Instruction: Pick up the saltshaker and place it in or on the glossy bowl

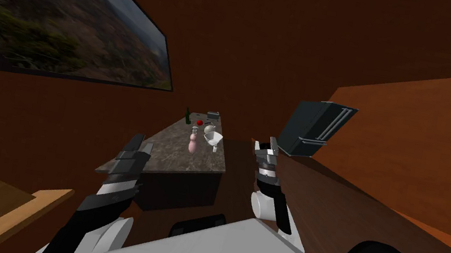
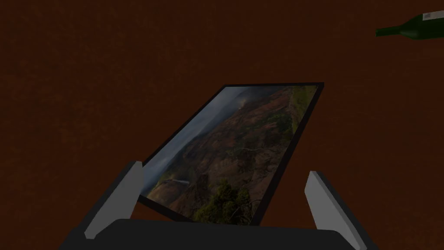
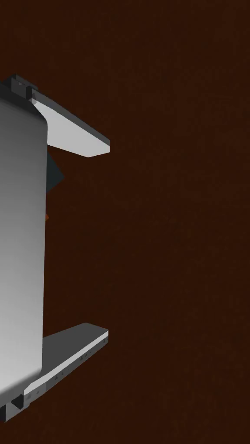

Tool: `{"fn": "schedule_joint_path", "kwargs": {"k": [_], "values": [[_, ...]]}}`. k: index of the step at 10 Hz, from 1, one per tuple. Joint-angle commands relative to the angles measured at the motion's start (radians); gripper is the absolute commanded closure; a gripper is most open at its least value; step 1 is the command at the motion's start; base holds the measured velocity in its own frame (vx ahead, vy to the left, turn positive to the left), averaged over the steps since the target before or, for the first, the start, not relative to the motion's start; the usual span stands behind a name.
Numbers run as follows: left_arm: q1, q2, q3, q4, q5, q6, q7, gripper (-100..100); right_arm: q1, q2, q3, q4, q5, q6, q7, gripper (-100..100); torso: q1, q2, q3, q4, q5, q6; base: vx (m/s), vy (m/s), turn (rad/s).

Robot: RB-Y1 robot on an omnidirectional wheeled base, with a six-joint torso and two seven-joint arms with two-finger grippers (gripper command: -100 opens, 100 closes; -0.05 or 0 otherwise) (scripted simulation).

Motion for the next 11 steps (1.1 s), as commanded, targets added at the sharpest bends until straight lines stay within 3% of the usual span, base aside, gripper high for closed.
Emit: {"fn": "schedule_joint_path", "kwargs": {"k": [1,11], "values": [[0.000,0.000,0.000,0.000,0.000,0.000,0.000,0,0.004,-0.028,-0.001,0.006,0.001,0.003,0.000,-100,0.000,0.000,0.000,0.000,0.000,0.000,-0.027,0.008,0.083],[0.000,0.000,0.000,0.000,0.000,0.000,0.000,0,0.081,-0.300,-0.014,0.128,0.017,0.080,-0.003,-100,0.004,0.008,0.005,0.002,0.001,0.000,-0.122,0.075,0.201]]}}
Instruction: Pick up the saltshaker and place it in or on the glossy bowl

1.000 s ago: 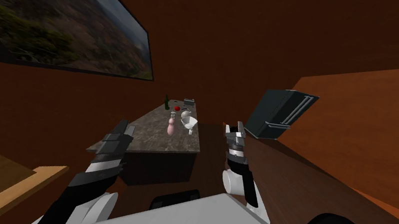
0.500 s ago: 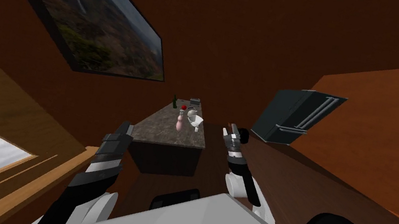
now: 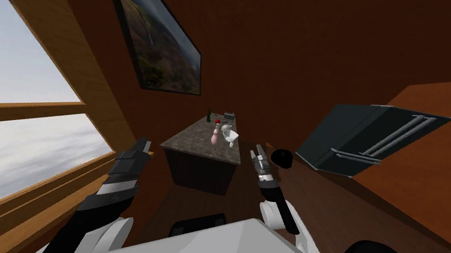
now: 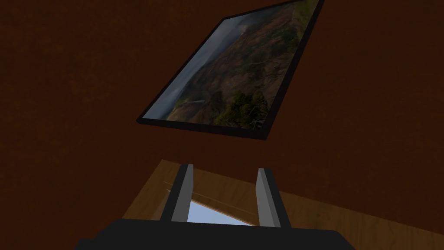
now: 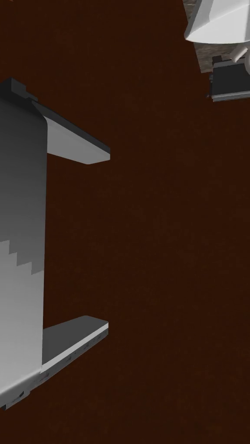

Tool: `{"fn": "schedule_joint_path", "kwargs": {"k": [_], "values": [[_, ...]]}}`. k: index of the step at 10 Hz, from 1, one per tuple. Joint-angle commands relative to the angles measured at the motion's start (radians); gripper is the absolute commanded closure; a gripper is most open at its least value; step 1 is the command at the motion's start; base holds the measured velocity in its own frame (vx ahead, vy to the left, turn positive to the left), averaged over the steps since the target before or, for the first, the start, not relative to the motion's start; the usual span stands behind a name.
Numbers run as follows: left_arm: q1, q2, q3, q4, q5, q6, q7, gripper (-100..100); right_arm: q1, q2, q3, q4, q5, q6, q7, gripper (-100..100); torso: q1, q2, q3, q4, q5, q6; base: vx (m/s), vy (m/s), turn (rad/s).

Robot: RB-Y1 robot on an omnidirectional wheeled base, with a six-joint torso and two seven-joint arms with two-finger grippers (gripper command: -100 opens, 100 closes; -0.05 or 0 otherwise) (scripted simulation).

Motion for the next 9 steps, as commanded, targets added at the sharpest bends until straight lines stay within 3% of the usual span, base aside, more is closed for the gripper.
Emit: {"fn": "schedule_joint_path", "kwargs": {"k": [1,3,9], "values": [[0.000,0.000,0.000,0.000,0.000,0.000,0.000,0,0.018,-0.050,-0.007,0.034,0.002,0.022,0.000,-100,0.000,0.000,0.000,0.000,0.000,0.000,-0.129,0.078,0.305],[0.000,0.000,0.000,0.000,0.000,0.000,0.000,0,0.031,-0.092,-0.011,0.057,0.005,0.039,0.001,-100,0.002,0.003,0.002,0.001,0.000,0.000,-0.120,0.102,0.255],[0.000,0.000,0.000,0.000,0.000,0.000,0.000,0,0.098,-0.274,-0.038,0.184,0.016,0.146,0.013,-100,-0.001,0.000,0.000,0.000,0.000,0.001,-0.084,0.112,0.292]]}}
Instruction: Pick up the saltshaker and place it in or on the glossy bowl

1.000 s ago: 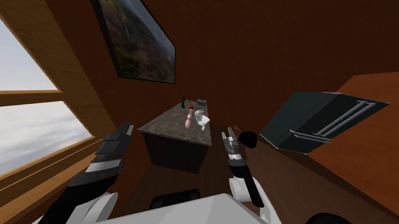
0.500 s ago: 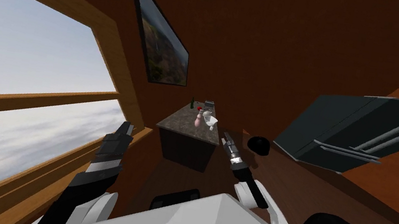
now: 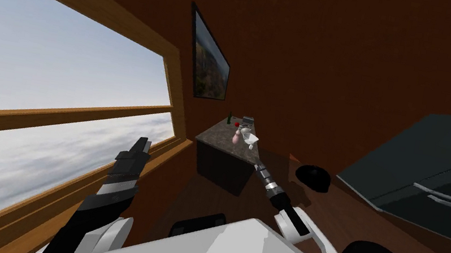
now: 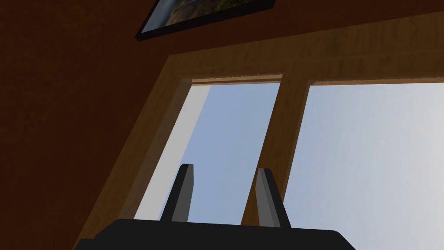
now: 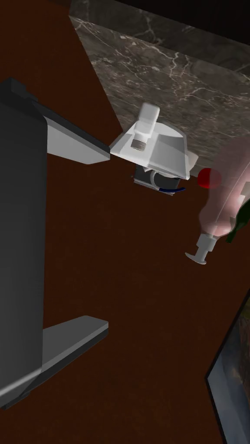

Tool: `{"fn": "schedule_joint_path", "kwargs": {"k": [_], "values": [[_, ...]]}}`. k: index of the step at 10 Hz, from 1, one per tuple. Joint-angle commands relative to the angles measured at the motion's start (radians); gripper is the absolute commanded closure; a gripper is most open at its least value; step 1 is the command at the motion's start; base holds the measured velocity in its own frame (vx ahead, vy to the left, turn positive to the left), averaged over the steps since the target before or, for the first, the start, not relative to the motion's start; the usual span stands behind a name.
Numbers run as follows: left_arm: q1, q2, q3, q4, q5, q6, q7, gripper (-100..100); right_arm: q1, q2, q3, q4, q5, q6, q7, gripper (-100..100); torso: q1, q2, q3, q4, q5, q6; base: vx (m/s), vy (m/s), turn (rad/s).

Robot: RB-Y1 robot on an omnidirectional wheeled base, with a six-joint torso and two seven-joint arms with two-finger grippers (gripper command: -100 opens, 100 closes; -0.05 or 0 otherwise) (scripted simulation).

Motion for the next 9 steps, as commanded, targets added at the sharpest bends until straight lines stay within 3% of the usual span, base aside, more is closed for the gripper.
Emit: {"fn": "schedule_joint_path", "kwargs": {"k": [1,3,6,9], "values": [[0.000,0.000,0.000,0.000,0.000,0.000,0.000,0,0.016,-0.050,-0.006,0.039,0.006,0.046,0.009,-100,0.000,0.000,0.000,0.000,0.000,0.000,-0.049,0.090,0.361],[0.000,0.000,0.000,0.000,0.000,0.000,0.000,0,0.030,-0.085,-0.012,0.068,0.007,0.074,0.014,-100,0.002,0.000,0.000,0.000,0.000,0.000,-0.041,0.099,0.266],[0.000,0.000,0.000,0.000,0.000,0.000,0.000,0,0.071,-0.183,-0.034,0.156,0.010,0.160,0.029,-100,-0.001,-0.002,-0.001,0.000,0.000,0.000,-0.017,0.072,0.370],[0.000,0.000,0.000,0.000,0.000,0.000,0.000,0,0.084,-0.217,-0.041,0.186,0.011,0.193,0.035,-100,-0.003,-0.003,-0.001,-0.001,-0.001,0.001,0.000,0.042,0.124]]}}
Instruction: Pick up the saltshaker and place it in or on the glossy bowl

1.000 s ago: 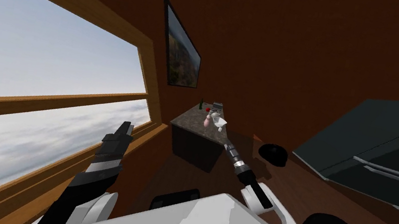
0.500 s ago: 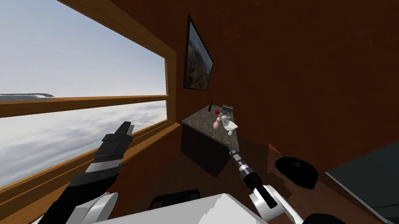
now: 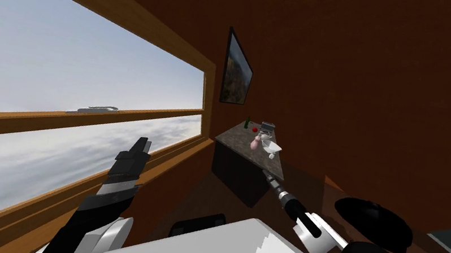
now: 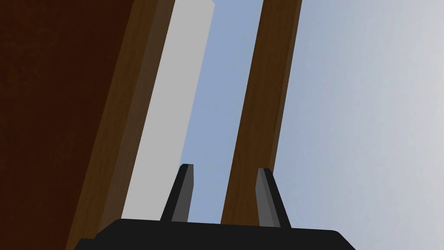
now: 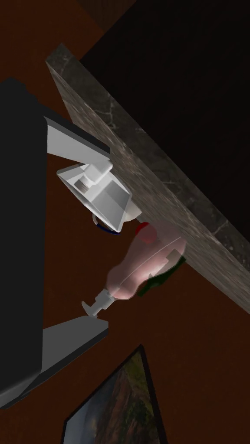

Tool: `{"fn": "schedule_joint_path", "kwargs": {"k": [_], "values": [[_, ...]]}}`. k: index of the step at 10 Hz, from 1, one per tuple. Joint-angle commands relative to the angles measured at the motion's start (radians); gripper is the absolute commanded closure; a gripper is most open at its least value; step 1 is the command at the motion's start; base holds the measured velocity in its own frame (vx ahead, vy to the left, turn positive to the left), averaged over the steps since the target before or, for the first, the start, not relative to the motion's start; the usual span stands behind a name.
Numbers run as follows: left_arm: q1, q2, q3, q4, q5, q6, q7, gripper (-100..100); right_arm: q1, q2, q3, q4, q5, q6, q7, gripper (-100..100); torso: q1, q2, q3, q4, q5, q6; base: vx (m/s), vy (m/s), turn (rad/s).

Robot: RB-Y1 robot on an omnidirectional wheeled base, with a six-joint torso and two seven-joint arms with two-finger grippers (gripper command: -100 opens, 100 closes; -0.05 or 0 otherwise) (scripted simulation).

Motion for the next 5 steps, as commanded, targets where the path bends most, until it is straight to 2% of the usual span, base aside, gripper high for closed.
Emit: {"fn": "schedule_joint_path", "kwargs": {"k": [1,3,4,5], "values": [[0.000,0.000,0.000,0.000,0.000,0.000,0.000,0,0.020,-0.030,-0.008,0.021,0.003,0.046,0.011,-100,0.000,0.000,0.000,0.000,0.000,0.000,0.011,0.022,0.259],[0.000,0.000,0.000,0.000,0.000,0.000,0.000,0,0.045,-0.089,-0.023,0.081,0.003,0.102,0.025,-100,-0.001,-0.002,-0.001,0.000,0.000,-0.001,0.032,0.015,0.375],[0.000,0.000,0.000,0.000,0.000,0.000,0.000,0,0.045,-0.089,-0.023,0.081,0.003,0.112,0.025,-100,-0.002,-0.002,-0.001,-0.001,0.000,-0.001,0.031,-0.003,0.089],[0.000,0.000,0.000,0.000,0.000,0.000,0.000,0,0.057,-0.116,-0.030,0.111,0.002,0.145,0.032,-100,-0.002,-0.002,-0.001,0.000,-0.001,0.000,0.033,-0.004,0.215]]}}
